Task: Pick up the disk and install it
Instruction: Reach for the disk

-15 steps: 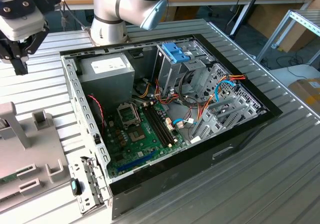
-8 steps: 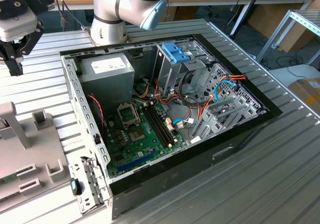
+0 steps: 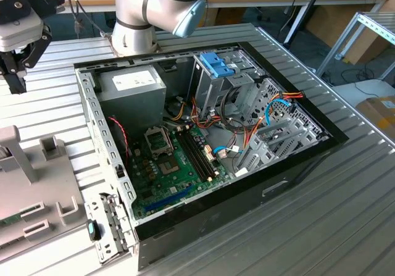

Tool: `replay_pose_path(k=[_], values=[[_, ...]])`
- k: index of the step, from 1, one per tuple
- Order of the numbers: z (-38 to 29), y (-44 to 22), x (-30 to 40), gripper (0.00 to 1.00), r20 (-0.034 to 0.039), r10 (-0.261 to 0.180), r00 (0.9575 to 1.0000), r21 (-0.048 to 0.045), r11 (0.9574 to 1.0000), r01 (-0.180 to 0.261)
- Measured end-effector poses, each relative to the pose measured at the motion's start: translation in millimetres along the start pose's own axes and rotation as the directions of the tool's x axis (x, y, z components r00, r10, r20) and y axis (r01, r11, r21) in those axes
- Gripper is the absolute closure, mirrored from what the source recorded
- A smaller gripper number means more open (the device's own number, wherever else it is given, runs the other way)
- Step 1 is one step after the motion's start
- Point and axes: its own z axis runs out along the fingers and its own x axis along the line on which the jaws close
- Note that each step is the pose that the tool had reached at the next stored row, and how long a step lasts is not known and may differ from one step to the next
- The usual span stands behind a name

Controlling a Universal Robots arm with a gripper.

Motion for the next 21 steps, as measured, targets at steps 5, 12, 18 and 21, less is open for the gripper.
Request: replay_pose_path(k=[5, 12, 18, 21], values=[[-0.4, -1.1, 13.9, 0.89, 0.0, 0.0, 1.0, 0.0, 1.0, 0.0], [-0.8, -2.4, 31.5, 0.89, 0.0001, 0.0, 1.0, -0.0001, 1.0, 0.0], [-0.9, -2.6, 34.4, 0.89, 0.0, 0.0, 1.0, 0.0, 1.0, 0.0], [-1.0, -2.8, 37.8, 0.89, 0.0, 0.0, 1.0, 0.0, 1.0, 0.0]])
